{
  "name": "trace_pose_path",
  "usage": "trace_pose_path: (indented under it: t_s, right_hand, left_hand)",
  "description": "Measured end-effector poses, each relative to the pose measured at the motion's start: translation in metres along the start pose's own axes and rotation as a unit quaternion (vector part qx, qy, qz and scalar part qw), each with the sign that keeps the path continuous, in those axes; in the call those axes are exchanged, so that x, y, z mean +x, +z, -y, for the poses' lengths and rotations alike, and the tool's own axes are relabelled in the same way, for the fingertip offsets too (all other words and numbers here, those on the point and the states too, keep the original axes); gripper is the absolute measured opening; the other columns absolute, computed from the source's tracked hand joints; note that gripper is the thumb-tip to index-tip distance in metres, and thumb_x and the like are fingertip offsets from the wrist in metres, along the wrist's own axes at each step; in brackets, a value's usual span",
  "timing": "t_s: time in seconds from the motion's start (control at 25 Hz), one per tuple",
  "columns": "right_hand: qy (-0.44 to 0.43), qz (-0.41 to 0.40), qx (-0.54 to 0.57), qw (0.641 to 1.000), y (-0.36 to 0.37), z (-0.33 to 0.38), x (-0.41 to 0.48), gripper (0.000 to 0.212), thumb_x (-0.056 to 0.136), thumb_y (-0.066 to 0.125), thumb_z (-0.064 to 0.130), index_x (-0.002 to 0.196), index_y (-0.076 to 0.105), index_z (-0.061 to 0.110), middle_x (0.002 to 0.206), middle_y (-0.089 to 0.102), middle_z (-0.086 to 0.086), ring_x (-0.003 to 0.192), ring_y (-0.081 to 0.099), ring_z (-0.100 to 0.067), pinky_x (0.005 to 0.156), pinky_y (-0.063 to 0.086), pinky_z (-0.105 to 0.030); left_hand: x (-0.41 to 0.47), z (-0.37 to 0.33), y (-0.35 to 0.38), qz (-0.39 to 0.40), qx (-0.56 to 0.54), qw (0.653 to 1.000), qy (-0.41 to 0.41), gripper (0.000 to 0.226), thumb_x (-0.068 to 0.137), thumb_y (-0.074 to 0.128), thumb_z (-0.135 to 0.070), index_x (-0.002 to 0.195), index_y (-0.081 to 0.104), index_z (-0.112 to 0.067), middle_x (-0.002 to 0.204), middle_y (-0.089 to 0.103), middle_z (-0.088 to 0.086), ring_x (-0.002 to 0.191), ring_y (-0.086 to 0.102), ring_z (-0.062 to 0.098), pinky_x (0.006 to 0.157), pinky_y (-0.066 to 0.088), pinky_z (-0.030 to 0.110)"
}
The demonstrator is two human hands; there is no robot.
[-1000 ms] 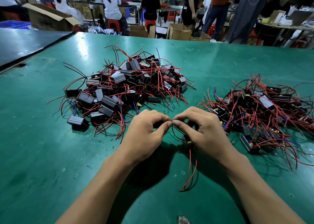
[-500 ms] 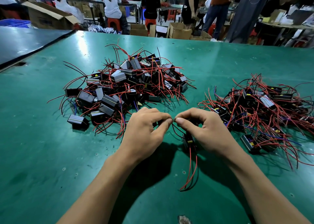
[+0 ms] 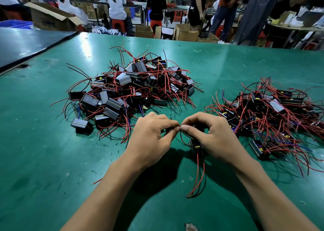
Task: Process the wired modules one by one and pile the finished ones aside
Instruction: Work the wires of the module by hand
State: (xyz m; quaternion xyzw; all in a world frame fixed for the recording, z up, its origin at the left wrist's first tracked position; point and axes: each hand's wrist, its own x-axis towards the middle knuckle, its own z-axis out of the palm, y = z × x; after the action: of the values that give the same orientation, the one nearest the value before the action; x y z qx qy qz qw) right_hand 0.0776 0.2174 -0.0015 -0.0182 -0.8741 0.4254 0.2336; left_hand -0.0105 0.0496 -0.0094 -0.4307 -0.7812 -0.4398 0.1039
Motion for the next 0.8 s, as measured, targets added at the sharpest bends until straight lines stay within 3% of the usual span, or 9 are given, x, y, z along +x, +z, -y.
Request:
trace_pose_path:
  t_s: [0.08, 0.24, 0.32, 0.4, 0.52, 0.8]
  right_hand:
    - [0.089, 0.036, 0.088, 0.991, 0.0006, -0.0008, 0.001, 0.007, 0.09, 0.072, 0.019, 0.083, 0.071, 0.02, 0.068, 0.063, 0.005, 0.061, 0.053, -0.015, 0.065, 0.052, -0.047]
    - [0.173, 0.063, 0.211, 0.96, 0.0001, -0.0012, 0.0032, 0.006, 0.09, 0.07, 0.015, 0.084, 0.07, 0.015, 0.07, 0.059, 0.002, 0.064, 0.047, -0.011, 0.061, 0.041, -0.026]
    - [0.138, 0.027, 0.197, 0.97, 0.0035, -0.0002, 0.0015, 0.006, 0.089, 0.073, 0.012, 0.087, 0.07, 0.018, 0.071, 0.063, 0.004, 0.064, 0.052, -0.01, 0.06, 0.043, -0.025]
    - [0.051, -0.027, 0.106, 0.993, 0.0064, 0.0008, -0.0009, 0.01, 0.087, 0.076, 0.013, 0.088, 0.071, 0.021, 0.07, 0.067, 0.008, 0.06, 0.057, -0.009, 0.06, 0.047, -0.025]
    - [-0.066, -0.071, 0.012, 0.995, 0.0074, -0.0009, -0.002, 0.01, 0.083, 0.08, 0.011, 0.087, 0.074, 0.019, 0.081, 0.07, 0.01, 0.06, 0.062, -0.01, 0.063, 0.049, -0.019]
    - [-0.058, -0.036, 0.059, 0.996, 0.0061, -0.0077, -0.0005, 0.016, 0.082, 0.08, 0.011, 0.093, 0.077, 0.022, 0.088, 0.072, 0.01, 0.063, 0.063, -0.014, 0.064, 0.051, -0.022]
  left_hand:
    - [-0.0009, -0.0014, 0.001, -0.01, 0.024, 0.999, 0.018, 0.017, 0.088, 0.064, -0.031, 0.089, 0.078, -0.023, 0.072, 0.066, -0.007, 0.072, 0.052, 0.022, 0.067, 0.044, 0.049]
    - [-0.0024, -0.0051, 0.004, -0.019, 0.035, 0.999, 0.016, 0.016, 0.087, 0.064, -0.031, 0.088, 0.078, -0.023, 0.074, 0.067, -0.008, 0.072, 0.053, 0.02, 0.068, 0.042, 0.048]
    - [-0.0018, -0.0049, 0.0038, -0.014, 0.011, 1.0, -0.006, 0.019, 0.086, 0.063, -0.031, 0.091, 0.078, -0.021, 0.077, 0.069, -0.007, 0.076, 0.056, 0.02, 0.071, 0.045, 0.048]
    - [-0.0008, -0.0035, 0.0025, -0.013, -0.017, 0.999, -0.023, 0.015, 0.087, 0.067, -0.027, 0.093, 0.079, -0.018, 0.08, 0.07, -0.007, 0.079, 0.059, 0.018, 0.074, 0.047, 0.042]
    - [0.0012, -0.002, 0.0008, -0.005, -0.058, 0.998, -0.034, 0.008, 0.088, 0.073, -0.017, 0.093, 0.079, -0.016, 0.08, 0.07, -0.005, 0.078, 0.061, 0.011, 0.074, 0.048, 0.031]
    - [0.0028, 0.0033, -0.0048, 0.038, -0.117, 0.991, -0.055, 0.011, 0.088, 0.071, -0.015, 0.095, 0.079, -0.014, 0.077, 0.068, -0.004, 0.071, 0.058, 0.003, 0.065, 0.04, 0.012]
